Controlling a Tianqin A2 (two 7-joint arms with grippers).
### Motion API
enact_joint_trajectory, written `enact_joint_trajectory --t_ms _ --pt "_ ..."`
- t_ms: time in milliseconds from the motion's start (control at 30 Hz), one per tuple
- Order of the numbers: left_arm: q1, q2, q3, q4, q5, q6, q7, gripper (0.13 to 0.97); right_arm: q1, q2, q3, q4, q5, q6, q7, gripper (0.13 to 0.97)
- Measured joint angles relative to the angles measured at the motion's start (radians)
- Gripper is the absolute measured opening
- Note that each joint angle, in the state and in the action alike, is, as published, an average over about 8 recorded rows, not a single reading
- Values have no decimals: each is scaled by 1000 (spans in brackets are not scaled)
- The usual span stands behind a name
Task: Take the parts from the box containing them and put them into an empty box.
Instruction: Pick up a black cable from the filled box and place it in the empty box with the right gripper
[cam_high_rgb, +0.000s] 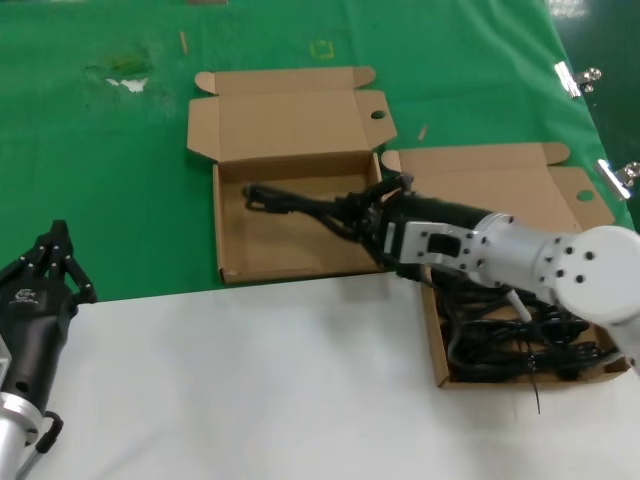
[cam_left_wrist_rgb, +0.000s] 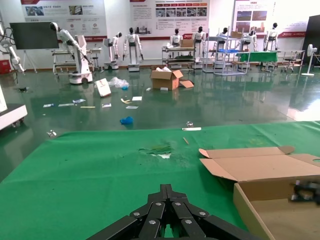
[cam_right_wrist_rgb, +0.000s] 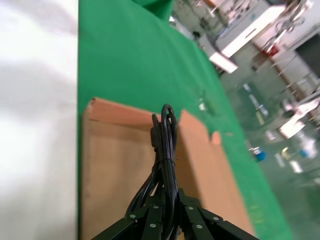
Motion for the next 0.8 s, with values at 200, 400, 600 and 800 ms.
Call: enact_joint_trajectory --t_ms 200,400,600,800 --pt "0 0 0 0 0 0 0 140 41 -51 -21 -97 -33 -9 42 171" --pt "0 0 0 0 0 0 0 140 83 -94 -28 -187 -34 7 19 171" --pt "0 0 0 0 0 0 0 140 123 -129 -27 -269 -25 26 -12 171" --pt "0 0 0 0 0 0 0 140 151 -153 -23 -336 -11 44 -41 171"
